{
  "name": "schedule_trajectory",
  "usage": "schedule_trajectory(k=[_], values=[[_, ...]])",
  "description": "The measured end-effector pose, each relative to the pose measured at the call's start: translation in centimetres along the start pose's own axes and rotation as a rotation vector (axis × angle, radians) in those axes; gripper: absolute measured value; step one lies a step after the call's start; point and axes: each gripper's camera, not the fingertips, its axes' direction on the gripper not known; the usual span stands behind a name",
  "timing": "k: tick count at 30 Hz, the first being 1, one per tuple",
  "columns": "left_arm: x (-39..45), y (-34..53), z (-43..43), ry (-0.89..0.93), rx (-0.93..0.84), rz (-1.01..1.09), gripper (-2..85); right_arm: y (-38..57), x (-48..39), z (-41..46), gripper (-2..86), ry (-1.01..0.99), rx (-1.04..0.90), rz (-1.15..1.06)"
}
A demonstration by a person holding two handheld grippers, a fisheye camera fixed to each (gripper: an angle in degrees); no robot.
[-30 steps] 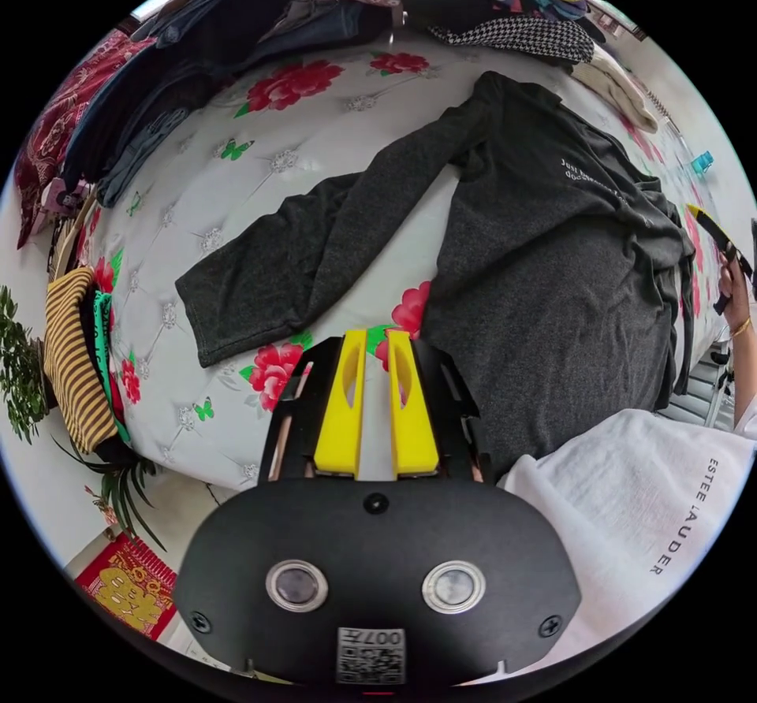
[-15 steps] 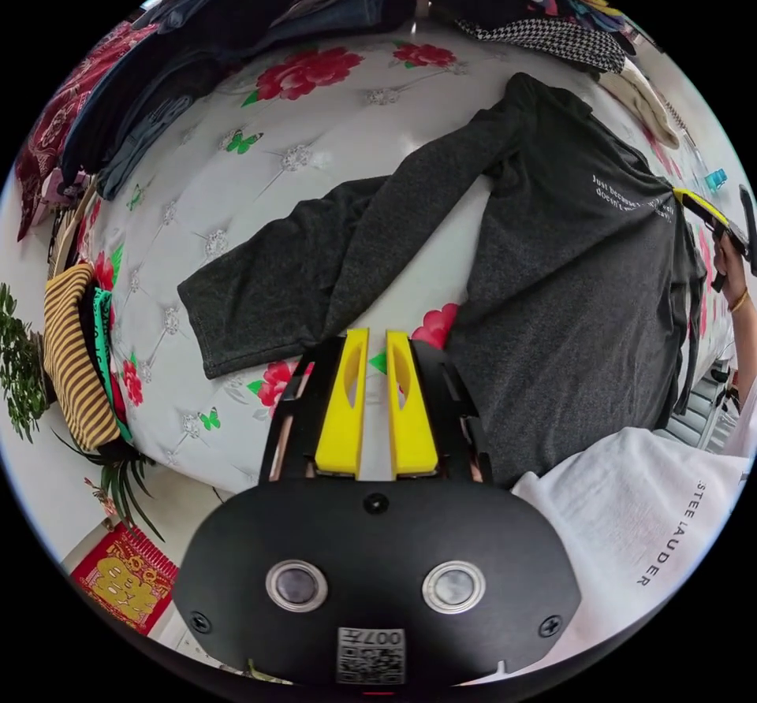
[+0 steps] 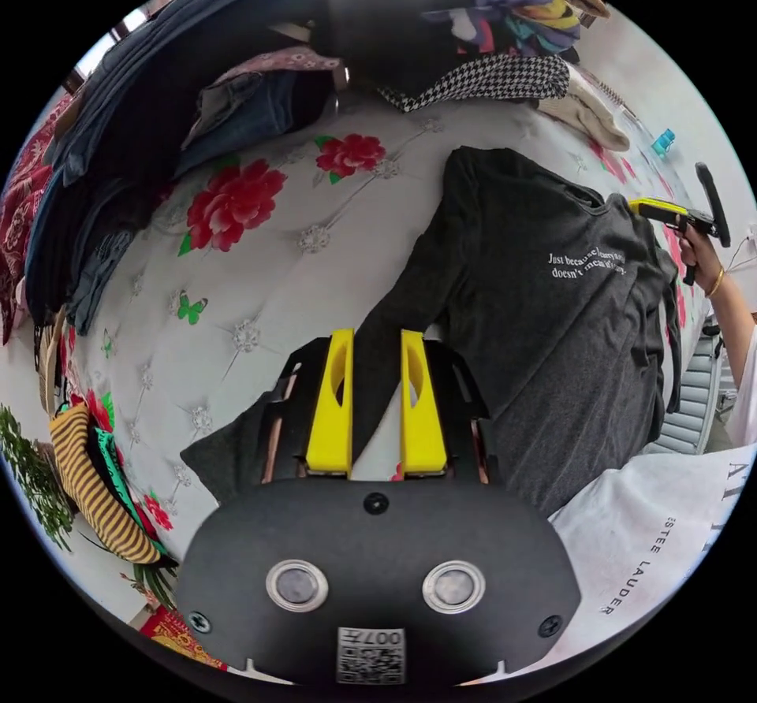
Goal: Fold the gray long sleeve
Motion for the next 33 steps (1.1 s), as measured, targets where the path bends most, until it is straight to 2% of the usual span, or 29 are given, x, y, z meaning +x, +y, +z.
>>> schedule_trajectory(k=[2,6,10,14,18,22,24,27,29,33], values=[[-0.8,-0.4,0.5,0.042,0.009,0.019,5.3,2.1,-2.7,1.7,0.4,-0.156,-0.127,-0.17],[-4.9,0.7,-1.0,0.027,0.036,-0.093,2.5,6.0,-5.2,1.6,0.2,-0.172,-0.199,-0.311],[-8.2,3.1,-3.5,-0.007,0.059,-0.162,4.1,7.8,-3.8,-1.6,1.3,-0.156,-0.108,-0.277],[-9.0,4.1,-6.6,-0.04,0.121,-0.174,6.2,7.8,-0.8,-4.7,4.5,-0.103,0.109,-0.127],[-5.8,0.8,-8.2,0.091,0.214,-0.017,8.3,7.6,1.1,-4.3,6.1,-0.069,0.159,-0.059],[-0.7,-5.8,-4.8,0.155,0.176,0.153,9.5,6.9,0.6,1.3,6.5,-0.021,-0.084,-0.143],[1.2,-8.6,-3.3,0.182,0.152,0.187,9.8,7.7,0.0,1.2,5.3,0.059,-0.003,-0.155],[3.5,-12.5,-0.2,0.152,0.108,0.191,9.4,8.0,0.5,0.9,2.6,0.06,-0.009,-0.113],[4.1,-14.2,2.0,0.123,0.041,0.173,7.7,8.9,1.1,-1.5,1.2,0.09,0.101,-0.065],[3.5,-14.8,0.9,0.151,0.082,0.164,0.8,11.1,3.2,-7.0,0.4,0.084,0.303,0.06]])
